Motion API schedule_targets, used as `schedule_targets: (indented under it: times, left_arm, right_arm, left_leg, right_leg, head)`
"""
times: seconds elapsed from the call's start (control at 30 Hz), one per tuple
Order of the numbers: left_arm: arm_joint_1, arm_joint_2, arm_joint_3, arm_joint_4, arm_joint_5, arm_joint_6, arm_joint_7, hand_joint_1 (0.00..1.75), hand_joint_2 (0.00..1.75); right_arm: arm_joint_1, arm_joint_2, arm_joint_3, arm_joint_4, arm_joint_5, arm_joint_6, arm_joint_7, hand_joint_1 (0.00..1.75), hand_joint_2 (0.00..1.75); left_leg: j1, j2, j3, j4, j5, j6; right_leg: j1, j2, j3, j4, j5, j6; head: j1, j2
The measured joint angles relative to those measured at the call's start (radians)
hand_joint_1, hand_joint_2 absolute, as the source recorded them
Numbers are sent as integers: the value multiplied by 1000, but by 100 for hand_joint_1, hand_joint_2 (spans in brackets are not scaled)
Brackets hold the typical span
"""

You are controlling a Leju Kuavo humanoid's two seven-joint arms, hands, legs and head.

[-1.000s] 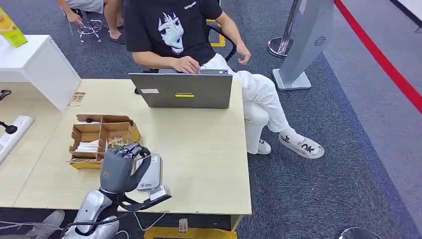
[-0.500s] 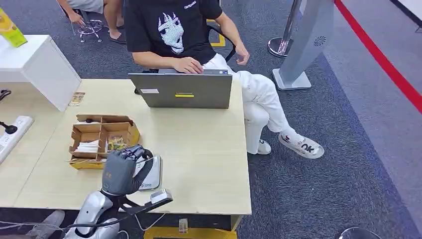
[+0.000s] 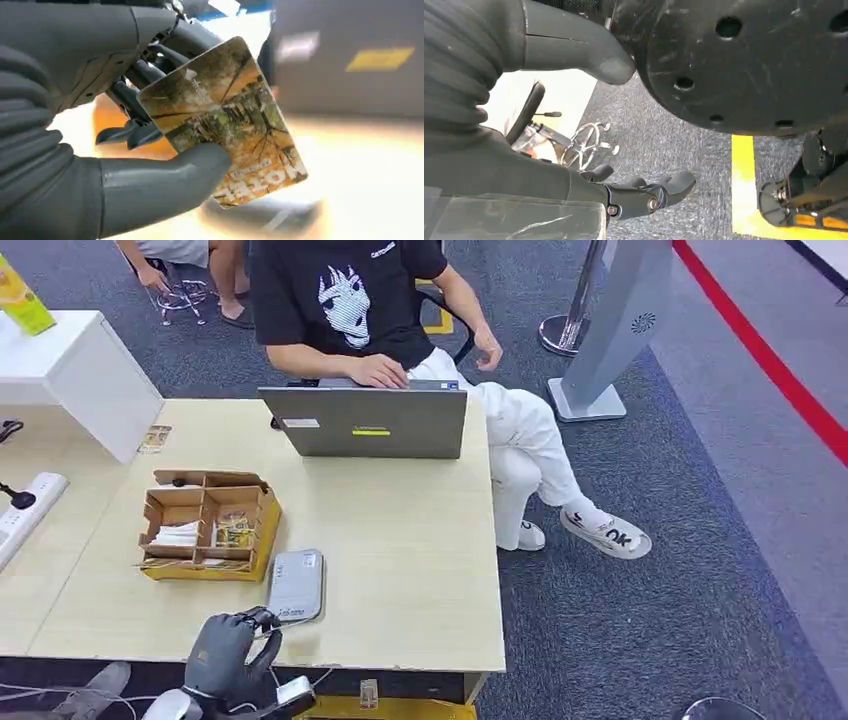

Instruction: Pass the card to the sensor for recognition and then transmit it.

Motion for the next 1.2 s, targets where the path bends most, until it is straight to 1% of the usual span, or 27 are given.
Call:
schedule_targets:
  times: [0.07, 0.17, 0.33, 0.4, 0.5, 0.6, 0.73, 0.8, 0.83, 0.9, 1.0, 1.1, 1.17, 1.2]
  left_arm:
    - [-3, 5, 8, 39, 6, 1, -9, 175, 175]
    - [-17, 7, 10, 72, 4, -3, -11, 175, 175]
    - [-23, 13, 24, 89, -4, -40, -1, 175, 175]
    - [-23, 16, 29, 93, -9, -44, 8, 175, 175]
    - [-22, 17, 37, 98, -61, -9, 58, 175, 175]
    - [-25, 10, 62, 106, -141, 65, 114, 175, 175]
    - [-37, -13, 104, 126, -203, 139, 109, 175, 175]
    - [-37, -17, 106, 127, -205, 146, 105, 175, 175]
    - [-39, -30, 119, 133, -219, 191, 79, 175, 175]
    - [-36, -52, 140, 128, -245, 219, 19, 175, 175]
    - [-15, -101, 197, 84, -295, 225, -84, 175, 175]
    - [6, -155, 262, 19, -320, 225, -173, 175, 175]
    - [14, -185, 304, -22, -325, 229, -211, 175, 175]
    - [18, -195, 319, -35, -327, 231, -215, 175, 175]
  right_arm:
    - [0, 0, 0, 1, 2, 1, 0, 0, 175]
    - [-1, 0, 0, 2, 3, 1, 0, 0, 175]
    - [-1, 0, 0, 3, 0, 3, 0, 0, 175]
    - [-1, 0, 0, 3, 0, 3, 0, 0, 175]
    - [-1, 0, 0, 4, -3, 0, 0, 0, 175]
    - [-1, 0, 0, 4, -8, -5, 0, 0, 175]
    - [-1, 0, 0, 4, -9, -11, 0, 0, 175]
    - [-1, 0, 0, 4, -9, -11, 0, 0, 175]
    - [-1, 0, 0, 4, -9, -15, 0, 0, 175]
    - [-1, 0, 0, 4, -8, -16, 0, 0, 175]
    - [-1, 1, 0, 4, -6, -18, 0, 0, 175]
    - [0, 2, 0, 4, -5, -19, -1, 0, 175]
    - [0, 2, 0, 4, -3, -20, -1, 0, 175]
    - [-1, 2, 0, 4, -3, -20, -1, 0, 175]
  left_leg:
    - [0, 0, 0, 0, 0, 0]
    - [0, -2, 0, 0, 0, 0]
    - [0, -3, 2, 0, 0, 0]
    - [0, -3, 3, 0, 0, 0]
    - [0, -3, 4, 0, 0, 0]
    - [0, -3, 4, 0, 0, 0]
    - [0, -3, 4, 0, 0, 0]
    - [0, -3, 4, 0, 0, 0]
    - [0, -3, 3, 0, 0, 0]
    - [0, -3, 3, 1, 0, 0]
    - [0, -3, 3, 1, -1, 0]
    - [0, -3, 3, 1, -1, 0]
    - [0, -3, 3, 1, -1, 0]
    - [0, -3, 4, 1, -1, 0]
  right_leg:
    - [0, -1, 0, 0, 0, 0]
    - [0, -2, 4, 0, 0, 0]
    - [0, -2, 6, 0, 0, 0]
    - [0, -2, 5, 0, 0, 0]
    - [0, -2, 5, 0, -1, -1]
    - [0, -2, 5, 0, -1, -1]
    - [0, -2, 5, 0, -1, -1]
    - [0, -2, 6, 0, -1, -1]
    - [0, -2, 6, 0, -1, 0]
    - [0, -2, 6, 0, -1, 0]
    - [0, -2, 6, 0, -1, 0]
    - [0, -2, 6, 0, -1, 0]
    - [0, -2, 6, 0, -1, -1]
    - [0, -2, 6, 0, -1, -1]
  head:
    - [0, 0]
    - [0, 0]
    - [0, 0]
    - [0, 0]
    - [0, 0]
    - [0, 0]
    - [0, 0]
    - [0, 0]
    - [0, 0]
    - [0, 0]
    - [0, 0]
    - [0, 0]
    - [0, 0]
    - [0, 0]
